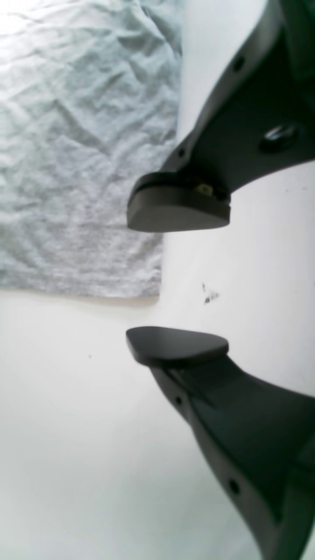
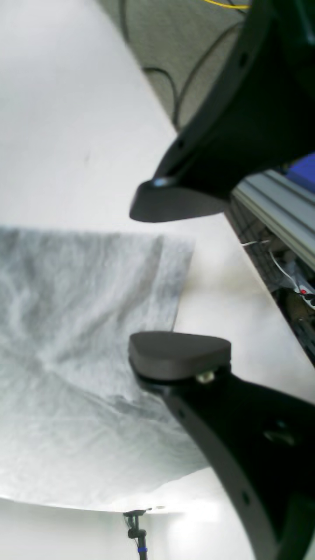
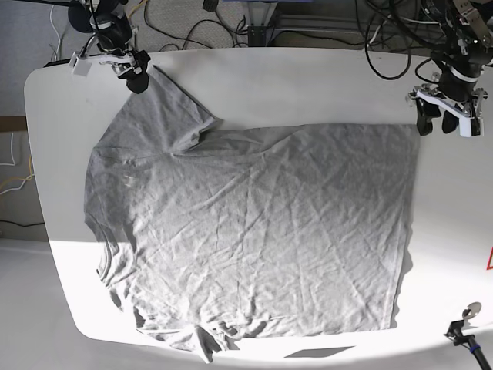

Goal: Fold the T-shirt properly
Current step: 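Move both grippers down toward the shoulder corners of the grey T-shirt, then lower both grippers and pinch the shirt's shoulder edges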

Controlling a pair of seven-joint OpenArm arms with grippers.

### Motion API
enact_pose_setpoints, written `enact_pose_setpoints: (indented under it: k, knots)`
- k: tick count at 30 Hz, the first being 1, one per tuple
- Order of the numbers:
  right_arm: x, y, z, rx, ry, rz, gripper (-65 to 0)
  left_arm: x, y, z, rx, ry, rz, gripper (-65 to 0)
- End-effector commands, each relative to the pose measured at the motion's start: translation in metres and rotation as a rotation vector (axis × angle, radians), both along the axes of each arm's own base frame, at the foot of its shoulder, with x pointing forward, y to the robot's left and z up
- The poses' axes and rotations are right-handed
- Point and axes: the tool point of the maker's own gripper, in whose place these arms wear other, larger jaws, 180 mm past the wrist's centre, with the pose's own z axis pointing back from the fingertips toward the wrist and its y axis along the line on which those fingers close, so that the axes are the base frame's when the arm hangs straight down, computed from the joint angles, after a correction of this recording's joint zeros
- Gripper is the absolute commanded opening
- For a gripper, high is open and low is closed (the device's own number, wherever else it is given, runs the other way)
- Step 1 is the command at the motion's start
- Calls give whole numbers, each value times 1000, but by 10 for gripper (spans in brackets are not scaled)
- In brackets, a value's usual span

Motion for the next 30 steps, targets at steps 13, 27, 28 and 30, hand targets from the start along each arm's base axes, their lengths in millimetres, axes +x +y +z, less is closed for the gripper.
enact_pose_setpoints:
  k: [13, 27, 28, 30]
  knots:
    - [-13, 3, -18, 46, 45, -16, -270, 0, 6, 1, -6, -10, 10, -324]
    - [-8, 32, -24, 102, 48, 40, -272, -1, 6, 0, -4, -8, 8, -326]
    - [-8, 32, -23, 102, 46, 40, -272, -1, 6, 0, -4, -8, 8, -326]
    - [-2, 31, -23, 102, 35, 39, -272, -1, 6, 0, -4, -8, 8, -326]
